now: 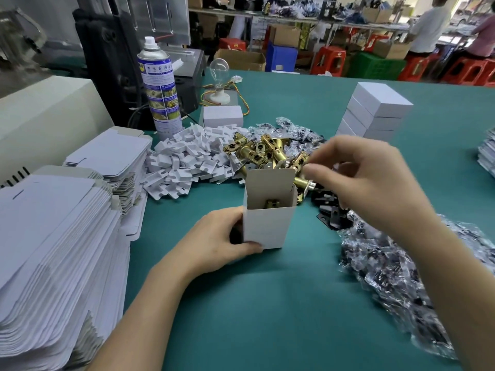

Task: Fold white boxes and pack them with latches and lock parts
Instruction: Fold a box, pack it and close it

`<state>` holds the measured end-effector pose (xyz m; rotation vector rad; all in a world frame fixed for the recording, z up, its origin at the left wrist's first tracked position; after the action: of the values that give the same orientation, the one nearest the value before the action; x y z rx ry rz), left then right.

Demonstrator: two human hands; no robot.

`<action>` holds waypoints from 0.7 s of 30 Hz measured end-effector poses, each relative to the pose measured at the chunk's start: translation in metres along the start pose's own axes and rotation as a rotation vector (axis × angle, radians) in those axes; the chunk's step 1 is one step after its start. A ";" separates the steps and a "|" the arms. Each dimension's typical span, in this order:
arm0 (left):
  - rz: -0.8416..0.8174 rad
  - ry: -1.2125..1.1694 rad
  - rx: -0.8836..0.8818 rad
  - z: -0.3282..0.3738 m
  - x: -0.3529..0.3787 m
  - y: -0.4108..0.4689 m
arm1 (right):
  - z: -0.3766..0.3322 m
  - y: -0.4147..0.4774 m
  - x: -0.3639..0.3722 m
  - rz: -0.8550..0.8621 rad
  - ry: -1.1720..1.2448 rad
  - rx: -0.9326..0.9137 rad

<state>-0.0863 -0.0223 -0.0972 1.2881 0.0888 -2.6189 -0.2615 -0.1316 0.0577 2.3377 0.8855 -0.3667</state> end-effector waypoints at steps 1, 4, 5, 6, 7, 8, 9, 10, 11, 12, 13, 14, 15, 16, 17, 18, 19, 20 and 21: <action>-0.002 -0.002 0.001 0.000 0.000 0.000 | 0.005 -0.002 -0.012 0.033 -0.061 0.003; 0.000 -0.010 -0.001 0.000 0.000 0.000 | 0.032 -0.009 -0.025 -0.113 -0.337 0.171; 0.001 -0.016 -0.003 -0.001 0.001 0.000 | 0.044 -0.014 -0.021 -0.237 -0.467 0.245; 0.003 -0.021 -0.004 -0.001 0.001 0.000 | 0.056 -0.021 -0.016 -0.358 -0.598 0.297; 0.003 -0.025 -0.002 -0.002 0.001 0.000 | 0.065 -0.029 -0.012 -0.454 -0.705 0.326; 0.002 -0.029 0.001 -0.002 0.002 0.001 | 0.073 -0.035 -0.009 -0.515 -0.768 0.338; 0.002 -0.034 0.004 -0.002 0.002 0.001 | 0.077 -0.038 -0.008 -0.540 -0.796 0.339; 0.005 -0.039 0.005 -0.002 0.002 0.001 | 0.080 -0.039 -0.007 -0.542 -0.808 0.335; 0.010 -0.044 0.005 -0.002 0.002 0.001 | 0.082 -0.040 -0.007 -0.534 -0.823 0.332; 0.013 -0.049 0.007 -0.002 0.001 0.001 | 0.085 -0.040 -0.007 -0.527 -0.846 0.331; 0.014 -0.052 0.011 -0.002 0.001 0.000 | 0.087 -0.040 -0.007 -0.526 -0.877 0.332; 0.015 -0.055 0.015 -0.002 0.002 0.000 | 0.090 -0.040 -0.007 -0.532 -0.908 0.331; 0.016 -0.056 0.018 -0.002 0.002 0.000 | 0.091 -0.040 -0.005 -0.543 -0.933 0.330; 0.018 -0.056 0.019 -0.002 0.002 -0.001 | 0.093 -0.041 -0.004 -0.550 -0.944 0.328; 0.021 -0.055 0.022 -0.002 0.001 -0.001 | 0.093 -0.041 -0.003 -0.547 -0.940 0.327; 0.023 -0.055 0.024 -0.001 0.001 -0.001 | 0.092 -0.040 -0.003 -0.536 -0.924 0.326; 0.025 -0.057 0.026 -0.001 0.001 -0.001 | 0.092 -0.039 -0.003 -0.520 -0.905 0.322; 0.026 -0.059 0.028 -0.001 0.001 -0.001 | 0.090 -0.037 -0.004 -0.499 -0.890 0.310; 0.025 -0.059 0.029 -0.001 0.001 0.000 | 0.088 -0.034 -0.006 -0.468 -0.873 0.295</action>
<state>-0.0860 -0.0220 -0.0990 1.2118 0.0250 -2.6439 -0.2922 -0.1693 -0.0237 1.8459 0.9314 -1.6447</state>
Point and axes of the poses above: each hand's wrist, its own y-axis towards the middle knuckle, its own x-axis out of the palm, z = x × y, the point moved 7 cm from there along y, towards the middle knuckle, and after that the axes turned 14 degrees about y, right-handed, at the moved point
